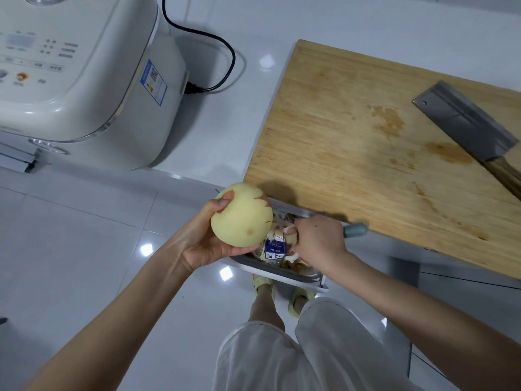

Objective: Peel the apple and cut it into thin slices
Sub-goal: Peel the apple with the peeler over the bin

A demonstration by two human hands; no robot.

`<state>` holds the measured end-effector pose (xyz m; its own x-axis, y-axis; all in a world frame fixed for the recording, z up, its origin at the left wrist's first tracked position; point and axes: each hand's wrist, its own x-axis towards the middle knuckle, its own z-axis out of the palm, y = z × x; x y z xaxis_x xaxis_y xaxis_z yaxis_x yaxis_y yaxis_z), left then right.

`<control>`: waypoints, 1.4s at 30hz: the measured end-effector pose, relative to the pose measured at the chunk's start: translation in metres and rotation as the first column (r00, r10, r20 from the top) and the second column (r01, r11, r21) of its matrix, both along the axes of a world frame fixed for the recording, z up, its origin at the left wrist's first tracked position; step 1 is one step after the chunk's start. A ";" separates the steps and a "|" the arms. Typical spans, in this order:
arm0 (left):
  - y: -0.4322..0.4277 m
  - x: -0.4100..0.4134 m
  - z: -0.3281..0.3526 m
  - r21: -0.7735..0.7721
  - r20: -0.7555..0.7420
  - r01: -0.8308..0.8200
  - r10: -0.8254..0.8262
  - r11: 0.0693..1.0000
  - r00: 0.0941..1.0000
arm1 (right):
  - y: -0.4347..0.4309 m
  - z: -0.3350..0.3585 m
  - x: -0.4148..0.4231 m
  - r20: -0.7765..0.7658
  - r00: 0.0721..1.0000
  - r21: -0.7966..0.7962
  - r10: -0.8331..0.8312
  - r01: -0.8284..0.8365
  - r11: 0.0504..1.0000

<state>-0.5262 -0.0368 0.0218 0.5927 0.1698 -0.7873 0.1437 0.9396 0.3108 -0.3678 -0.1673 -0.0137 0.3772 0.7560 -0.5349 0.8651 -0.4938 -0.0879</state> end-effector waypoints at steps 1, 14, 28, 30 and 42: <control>0.000 0.000 -0.001 -0.007 -0.012 -0.012 0.012 1.000 1.000 | 0.003 0.004 -0.001 0.105 0.989 -0.033 0.108 -0.105 0.994; -0.003 -0.002 -0.002 -0.065 -0.017 -0.055 0.054 0.996 0.998 | 0.012 0.011 0.021 -0.020 0.999 0.030 0.033 -0.033 0.999; 0.000 0.001 -0.009 -0.029 -0.064 -0.032 0.030 0.999 0.998 | 0.007 -0.006 0.022 -0.005 0.992 -0.232 -0.126 0.121 0.965; 0.000 0.001 -0.010 -0.034 -0.071 -0.040 0.038 0.999 0.997 | 0.007 -0.007 0.018 0.068 0.997 -0.226 -0.039 0.053 0.973; -0.006 0.008 -0.009 -0.088 0.025 -0.057 0.060 0.994 0.998 | 0.016 0.036 0.004 -0.447 0.894 0.715 0.022 0.343 0.609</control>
